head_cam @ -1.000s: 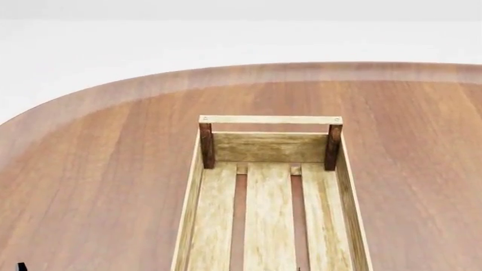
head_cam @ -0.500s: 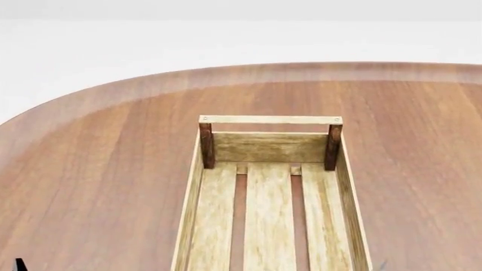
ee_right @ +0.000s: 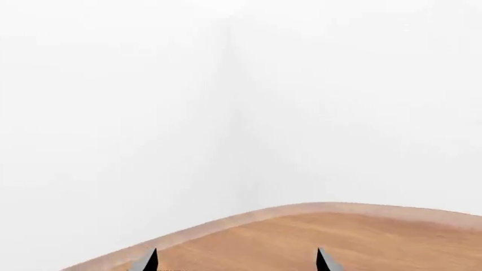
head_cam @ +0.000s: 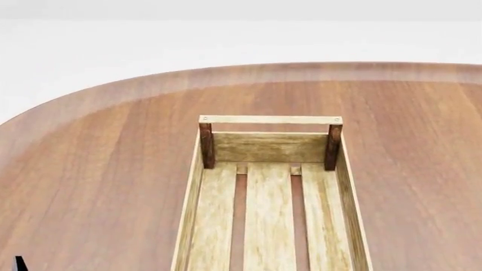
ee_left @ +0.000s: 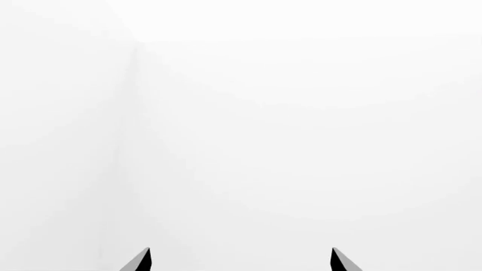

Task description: Pick up the cream cheese and put it in the tray.

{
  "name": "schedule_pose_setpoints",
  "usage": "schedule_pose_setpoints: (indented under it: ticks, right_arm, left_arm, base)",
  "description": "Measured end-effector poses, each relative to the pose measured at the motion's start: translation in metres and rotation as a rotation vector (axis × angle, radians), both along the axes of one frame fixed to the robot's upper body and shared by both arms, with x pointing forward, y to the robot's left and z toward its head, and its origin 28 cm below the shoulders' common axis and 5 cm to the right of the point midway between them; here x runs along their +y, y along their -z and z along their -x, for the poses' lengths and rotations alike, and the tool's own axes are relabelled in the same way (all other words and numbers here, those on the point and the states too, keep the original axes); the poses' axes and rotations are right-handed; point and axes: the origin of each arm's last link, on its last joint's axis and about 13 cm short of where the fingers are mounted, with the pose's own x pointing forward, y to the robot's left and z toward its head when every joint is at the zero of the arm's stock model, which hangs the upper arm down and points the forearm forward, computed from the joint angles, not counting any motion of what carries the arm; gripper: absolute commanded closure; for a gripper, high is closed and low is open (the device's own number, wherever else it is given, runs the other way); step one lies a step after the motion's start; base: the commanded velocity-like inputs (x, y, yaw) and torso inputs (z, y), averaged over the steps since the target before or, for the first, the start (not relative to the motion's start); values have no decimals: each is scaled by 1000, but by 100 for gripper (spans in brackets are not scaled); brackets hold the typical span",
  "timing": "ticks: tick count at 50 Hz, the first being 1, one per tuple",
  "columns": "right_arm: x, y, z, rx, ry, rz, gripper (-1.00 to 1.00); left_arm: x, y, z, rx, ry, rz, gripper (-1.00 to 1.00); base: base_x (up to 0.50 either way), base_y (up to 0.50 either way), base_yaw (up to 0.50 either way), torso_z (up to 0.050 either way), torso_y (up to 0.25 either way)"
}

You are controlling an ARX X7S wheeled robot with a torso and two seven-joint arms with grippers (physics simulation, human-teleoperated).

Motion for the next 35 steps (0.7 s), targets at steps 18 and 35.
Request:
schedule_pose_setpoints:
  ticks: [18,35]
  right_arm:
    - [-17,1,5,25,140,-105,-100]
    - [-36,9,7,52,242,-206,-100]
  left_arm:
    - [1,-2,2,-9,-4,6,-100]
    - [2,-3,4,-17,-10,10,-100]
  base:
    - [0,0,0,0,0]
    - [0,0,0,0,0]
